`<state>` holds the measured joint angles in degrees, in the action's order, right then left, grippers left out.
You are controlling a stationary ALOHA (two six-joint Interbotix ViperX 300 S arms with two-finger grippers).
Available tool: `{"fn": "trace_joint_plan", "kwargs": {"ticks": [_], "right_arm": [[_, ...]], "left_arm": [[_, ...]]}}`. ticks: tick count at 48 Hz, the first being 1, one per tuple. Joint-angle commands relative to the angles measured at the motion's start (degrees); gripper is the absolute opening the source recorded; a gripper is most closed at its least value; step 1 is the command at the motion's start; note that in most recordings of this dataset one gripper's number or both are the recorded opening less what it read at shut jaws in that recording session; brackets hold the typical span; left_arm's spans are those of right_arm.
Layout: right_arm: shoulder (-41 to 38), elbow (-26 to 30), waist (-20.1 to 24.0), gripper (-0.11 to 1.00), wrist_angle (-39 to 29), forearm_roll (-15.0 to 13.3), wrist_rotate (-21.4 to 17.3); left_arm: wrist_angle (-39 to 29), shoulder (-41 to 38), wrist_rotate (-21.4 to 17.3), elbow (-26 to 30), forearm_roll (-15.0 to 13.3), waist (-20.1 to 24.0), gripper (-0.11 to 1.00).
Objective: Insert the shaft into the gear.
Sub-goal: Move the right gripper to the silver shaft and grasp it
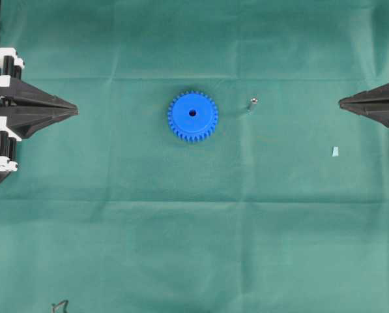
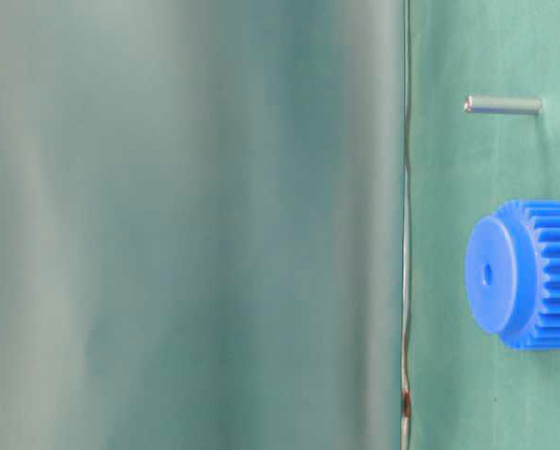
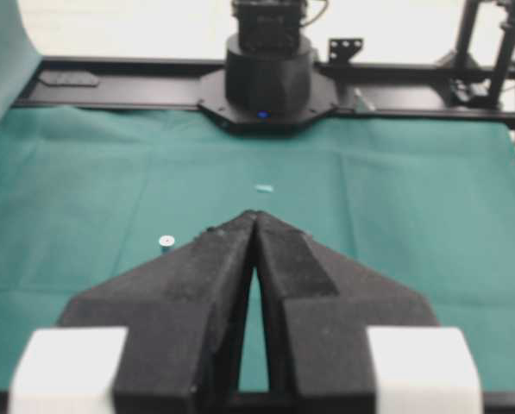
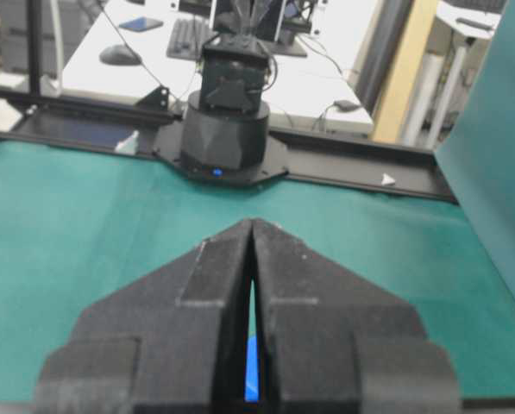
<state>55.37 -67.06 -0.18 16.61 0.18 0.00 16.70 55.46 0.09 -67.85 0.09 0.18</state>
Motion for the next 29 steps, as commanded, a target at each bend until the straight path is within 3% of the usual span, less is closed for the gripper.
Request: {"fn": "trace_joint_plan", "kwargs": {"ticks": [1,18,29], "right_arm": [[-1.1,0.4,-0.3,0.02,-0.2,-0.4,0.6],[-2.6,2.3,-1.1,0.02,-3.5,-0.1,0.6],[-11.2,3.6,-6.8,0.02,-3.2,1.1,-0.1]], "left_arm": [[-2.7,-0.6,-0.3,2.2,1.1,-0.4,0.00],[-4.4,-0.4,-0.1,2.5,1.1,-0.3,0.00],[-4.5,-0.4,-0.2,2.5,1.1,0.1,0.00]]}}
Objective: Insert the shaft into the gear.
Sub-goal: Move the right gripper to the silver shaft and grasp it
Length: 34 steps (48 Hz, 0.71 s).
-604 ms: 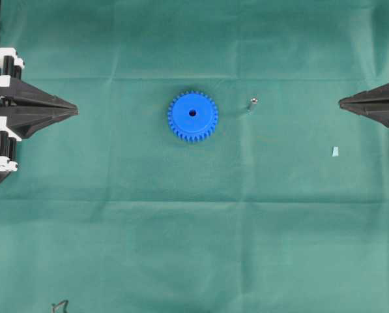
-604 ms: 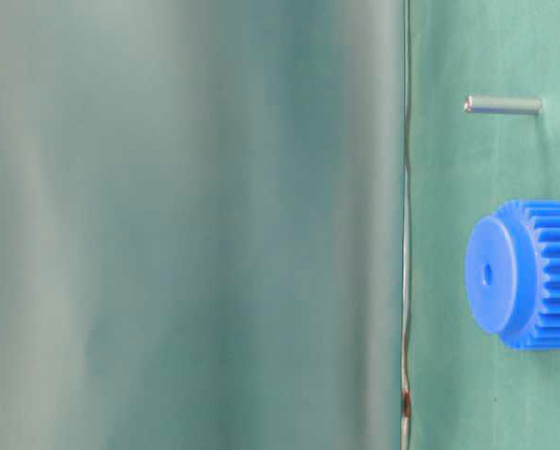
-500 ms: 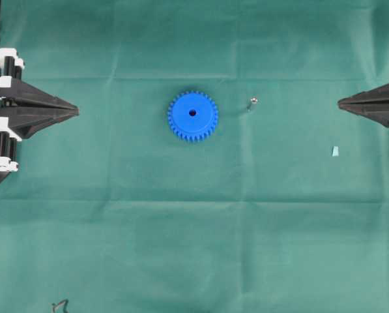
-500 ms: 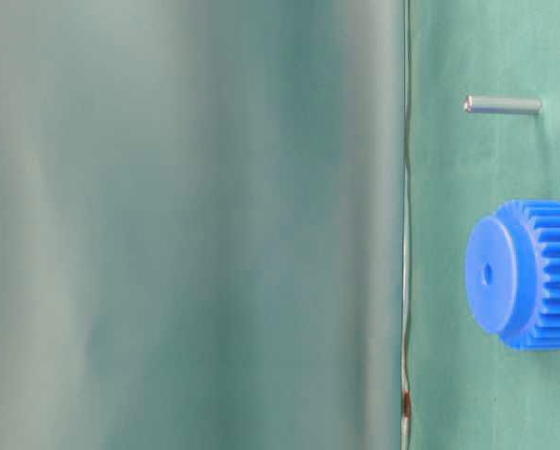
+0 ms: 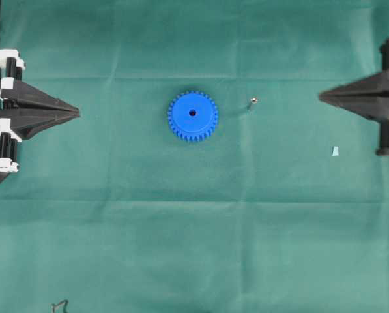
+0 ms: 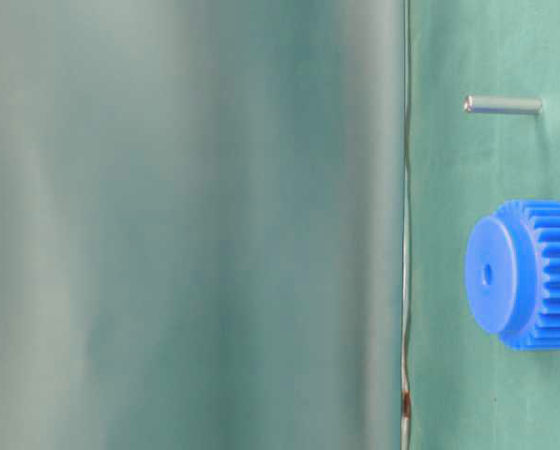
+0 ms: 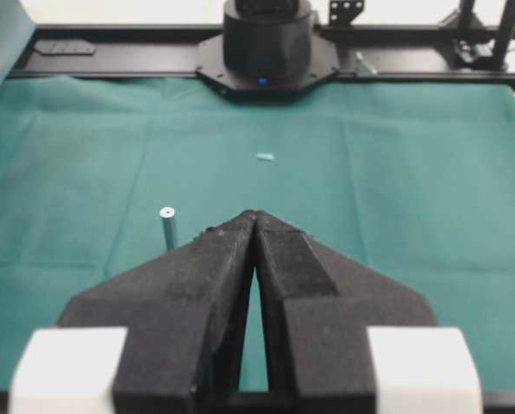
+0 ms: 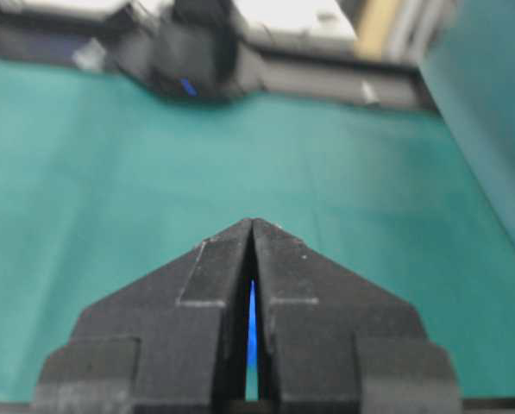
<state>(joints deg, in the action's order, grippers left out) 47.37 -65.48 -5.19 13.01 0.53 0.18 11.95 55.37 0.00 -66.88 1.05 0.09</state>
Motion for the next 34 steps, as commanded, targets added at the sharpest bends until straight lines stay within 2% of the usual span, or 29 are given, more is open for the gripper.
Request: {"fn": "trace_joint_plan", "kwargs": {"ticks": [1,8,17,22,31,33,34], "right_arm": [[-4.1,2.3,-2.3,0.02,0.4,0.8,-0.4],[-12.3,3.8,-5.5,0.02,0.2,0.9,-1.1],[-21.5,6.9,-6.7,0.05,0.2,0.9,-1.4],[-26.2,8.2,-6.9,0.25,0.4,0.9,-1.5],[-34.7,9.0,-7.4,0.82,3.8,1.6,-1.5],[-36.6,9.0,-7.4,0.89,5.0,2.0,-1.5],[-37.4,9.0,-7.4,0.89,5.5,2.2,-1.5]], "left_arm": [[0.2,-0.3,-0.1,1.5,0.2,0.2,0.00],[0.0,-0.2,0.0,1.5,0.2,0.2,0.00],[0.0,-0.2,0.1,1.4,0.1,0.2,0.00],[-0.3,-0.2,0.0,1.4,0.2,0.2,0.00],[-0.9,-0.2,0.0,1.5,0.2,0.2,0.00],[-1.0,-0.1,0.1,1.4,0.2,0.2,0.00],[-1.1,-0.2,0.0,1.4,0.2,0.2,0.00]]}}
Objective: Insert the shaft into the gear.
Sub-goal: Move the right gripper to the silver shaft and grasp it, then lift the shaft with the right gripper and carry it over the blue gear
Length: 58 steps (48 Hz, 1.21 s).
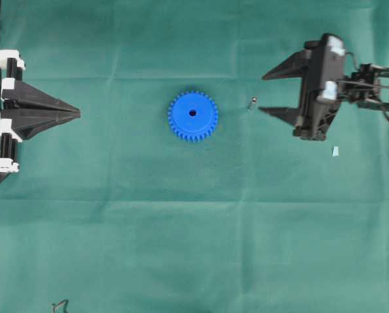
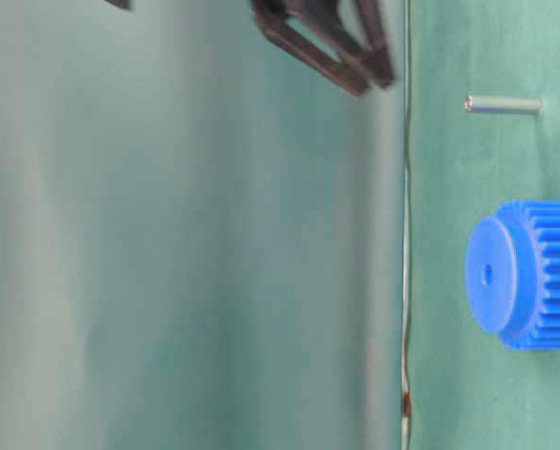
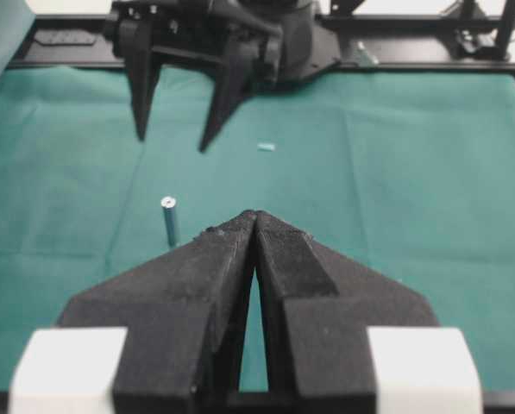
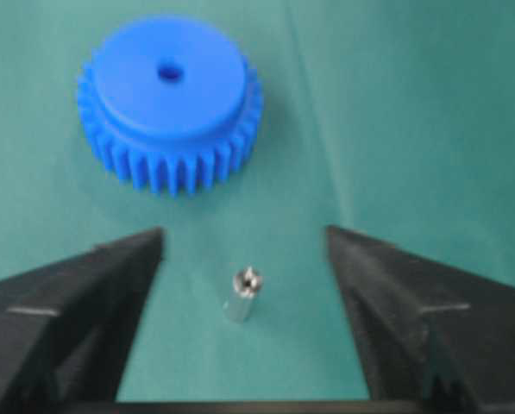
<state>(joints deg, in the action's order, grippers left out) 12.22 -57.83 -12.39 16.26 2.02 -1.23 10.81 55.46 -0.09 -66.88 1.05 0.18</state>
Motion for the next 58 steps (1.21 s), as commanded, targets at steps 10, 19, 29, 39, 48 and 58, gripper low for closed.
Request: {"fn": "trace_joint_plan", "kwargs": {"ticks": [10,19,29,39,48,58], "right_arm": [[-7.9,1.6,-0.8,0.84,5.9,2.5,-0.1],[-10.5,2.0,-1.1,0.84,6.5,2.5,-0.1],[-11.1,2.1,-1.1,0.84,6.4,2.5,-0.1],[-11.2,2.2,-1.1,0.74,5.8,2.5,-0.1],[-11.3,2.3,-1.0,0.27,4.9,2.3,0.1],[-11.3,2.3,-1.0,0.17,4.7,2.2,0.2]], "left_arm": [[0.0,-0.2,0.2,1.4,0.2,0.5,0.00],[-0.3,-0.3,0.2,1.4,0.2,0.5,0.00],[-0.7,-0.2,0.2,1.5,0.2,0.5,0.00],[-0.7,-0.2,0.3,1.5,0.1,0.5,0.00],[-0.9,-0.2,0.3,1.5,0.1,0.5,0.00],[-0.9,-0.2,0.3,1.5,0.2,0.5,0.00]]}}
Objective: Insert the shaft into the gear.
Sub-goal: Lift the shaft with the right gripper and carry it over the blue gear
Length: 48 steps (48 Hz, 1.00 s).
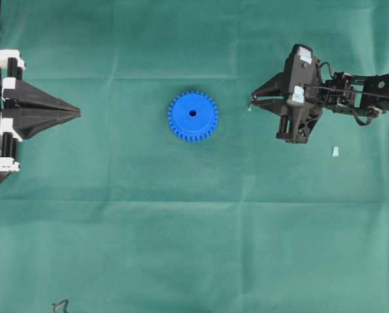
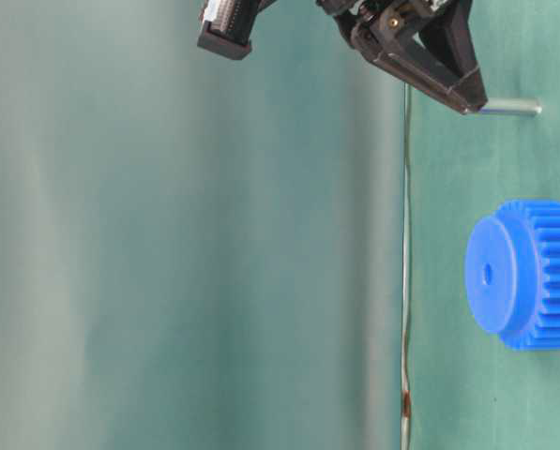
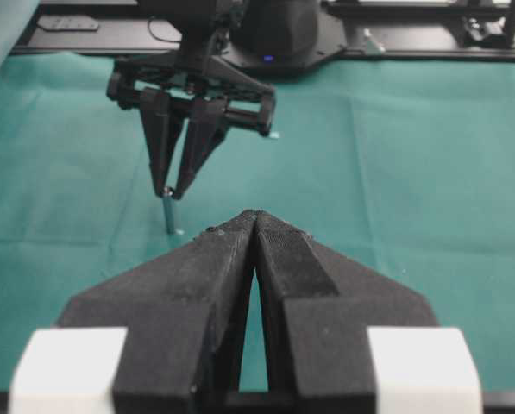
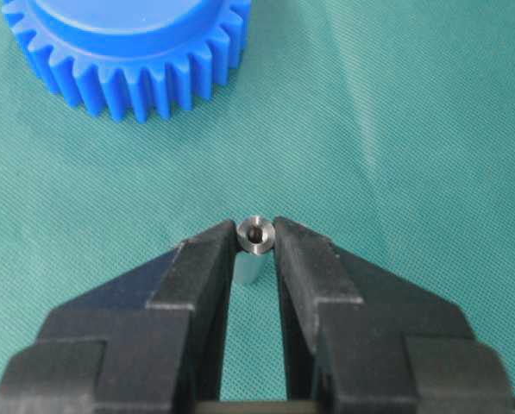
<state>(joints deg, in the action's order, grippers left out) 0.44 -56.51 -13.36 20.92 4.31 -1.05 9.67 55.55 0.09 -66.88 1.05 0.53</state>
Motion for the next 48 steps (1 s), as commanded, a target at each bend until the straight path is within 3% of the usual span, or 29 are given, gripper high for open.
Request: {"fn": "trace_joint_plan", "kwargs": {"ticks": [1,10,30,48], "right_arm": [[0.5,1.0,0.0,0.17,0.0,-0.1,0.0],[1.3,1.2,0.0,0.17,-1.1,-0.1,-0.2],[11.3,5.8,0.0,0.17,-16.4,0.1,-0.3],[12.1,6.4,0.1,0.17,-18.2,0.2,-0.3]], "left_arm": [[0.3,-0.3,0.1,1.5,0.2,0.2,0.00],[0.2,-0.3,0.2,1.5,0.1,0.2,0.00],[-1.3,0.1,0.3,1.6,0.1,0.2,0.00],[-1.3,0.2,0.3,1.5,0.2,0.2,0.00]]}}
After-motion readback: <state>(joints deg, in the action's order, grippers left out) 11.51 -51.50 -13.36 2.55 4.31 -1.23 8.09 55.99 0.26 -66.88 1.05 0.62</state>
